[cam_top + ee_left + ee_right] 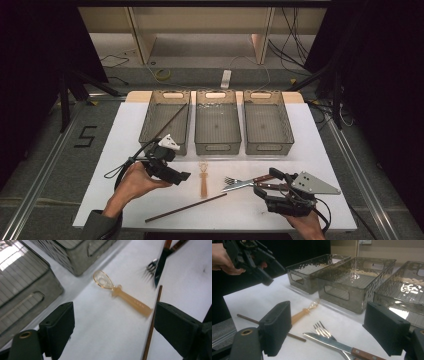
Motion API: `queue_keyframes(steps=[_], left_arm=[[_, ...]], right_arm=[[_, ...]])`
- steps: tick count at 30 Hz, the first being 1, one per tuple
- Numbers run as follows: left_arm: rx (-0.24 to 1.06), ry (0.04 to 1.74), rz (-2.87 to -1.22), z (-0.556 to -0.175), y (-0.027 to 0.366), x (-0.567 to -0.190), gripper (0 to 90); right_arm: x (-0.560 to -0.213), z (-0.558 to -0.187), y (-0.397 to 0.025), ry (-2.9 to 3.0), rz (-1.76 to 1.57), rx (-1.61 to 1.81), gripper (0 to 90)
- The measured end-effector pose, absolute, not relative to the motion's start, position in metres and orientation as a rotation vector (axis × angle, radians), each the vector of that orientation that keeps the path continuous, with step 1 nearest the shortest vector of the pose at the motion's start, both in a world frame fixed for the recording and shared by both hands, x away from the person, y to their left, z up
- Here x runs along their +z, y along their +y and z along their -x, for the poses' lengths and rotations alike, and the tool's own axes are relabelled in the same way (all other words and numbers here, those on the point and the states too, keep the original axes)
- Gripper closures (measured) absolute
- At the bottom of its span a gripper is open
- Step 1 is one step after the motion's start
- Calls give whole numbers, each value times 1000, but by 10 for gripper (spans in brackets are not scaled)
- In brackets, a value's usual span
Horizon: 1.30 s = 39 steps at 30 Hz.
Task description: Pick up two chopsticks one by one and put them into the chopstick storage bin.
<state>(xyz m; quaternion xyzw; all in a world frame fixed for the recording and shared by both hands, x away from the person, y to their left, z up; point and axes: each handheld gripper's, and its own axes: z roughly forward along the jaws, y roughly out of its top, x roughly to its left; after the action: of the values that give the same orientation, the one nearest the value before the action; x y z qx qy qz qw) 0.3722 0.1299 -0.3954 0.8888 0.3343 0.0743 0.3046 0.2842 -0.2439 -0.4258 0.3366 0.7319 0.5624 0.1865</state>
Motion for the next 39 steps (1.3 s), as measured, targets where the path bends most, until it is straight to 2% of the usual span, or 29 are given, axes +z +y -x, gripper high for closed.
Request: queue_keyframes(steps=[13,28,39], left_arm=[[114,808,-2511,-345,114,-423,213],[2,719,-2630,-327,105,-443,473],[44,703,-2722,-325,103,-454,630]], right_arm=[[-425,-283,-244,2065,-940,1579,225],[-424,-283,-244,2059,-946,1586,225],[-424,-283,-244,2061,-942,1583,226]])
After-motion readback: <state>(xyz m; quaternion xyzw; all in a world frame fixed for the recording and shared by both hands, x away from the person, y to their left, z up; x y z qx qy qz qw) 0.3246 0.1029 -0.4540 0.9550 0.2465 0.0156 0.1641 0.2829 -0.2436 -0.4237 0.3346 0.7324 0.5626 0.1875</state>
